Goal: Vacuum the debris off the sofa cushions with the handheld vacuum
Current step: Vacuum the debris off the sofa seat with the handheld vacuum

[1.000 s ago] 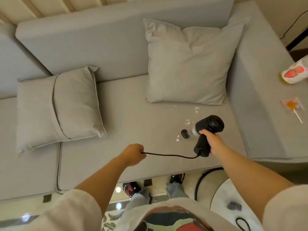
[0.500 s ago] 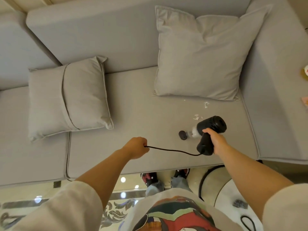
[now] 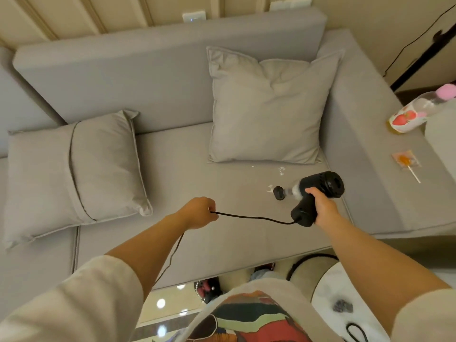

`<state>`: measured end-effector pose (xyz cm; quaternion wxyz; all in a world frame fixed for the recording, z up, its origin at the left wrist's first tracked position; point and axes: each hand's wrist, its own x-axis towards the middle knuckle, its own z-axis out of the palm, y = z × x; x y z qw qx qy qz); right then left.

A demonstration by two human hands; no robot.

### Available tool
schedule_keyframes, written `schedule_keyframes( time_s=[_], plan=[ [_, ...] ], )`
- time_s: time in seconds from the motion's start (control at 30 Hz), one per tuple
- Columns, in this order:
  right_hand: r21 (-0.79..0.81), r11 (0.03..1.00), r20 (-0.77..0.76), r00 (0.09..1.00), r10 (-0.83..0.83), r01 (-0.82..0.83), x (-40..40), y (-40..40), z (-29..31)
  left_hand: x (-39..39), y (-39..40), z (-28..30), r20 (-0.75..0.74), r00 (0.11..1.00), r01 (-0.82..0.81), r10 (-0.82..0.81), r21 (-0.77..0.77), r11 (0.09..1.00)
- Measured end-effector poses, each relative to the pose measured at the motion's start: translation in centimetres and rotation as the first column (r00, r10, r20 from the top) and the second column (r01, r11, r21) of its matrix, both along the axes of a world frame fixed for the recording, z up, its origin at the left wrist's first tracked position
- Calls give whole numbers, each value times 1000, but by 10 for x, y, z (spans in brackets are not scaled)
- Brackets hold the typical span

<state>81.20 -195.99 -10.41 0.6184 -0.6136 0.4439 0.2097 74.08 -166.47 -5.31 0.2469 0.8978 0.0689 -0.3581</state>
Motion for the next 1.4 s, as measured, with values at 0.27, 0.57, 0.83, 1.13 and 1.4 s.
schedule_keyframes(
  time_s=[0.27,0.57,0.83,1.13,1.4],
  plan=[
    [22,999,-2,999,33,-33,55,-43,-14,45,-50,-4,-24,998,-51,52,17,999],
    [109,990,-118,988,100,-87,90,-60,-46,54,-85,-19,-93,981,-164,172,85,983],
    [98,992,-127,987,97,-85,89,-60,-56,60,-80,-22,-114,975,-182,192,91,979],
    [107,985,-89,986,142,-132,102,-51,-47,57,-72,-21,-99,973,-200,209,89,976],
    [60,973,-56,972,228,-224,108,-36,-48,46,-66,-23,-117,964,-229,237,83,970]
  ],
)
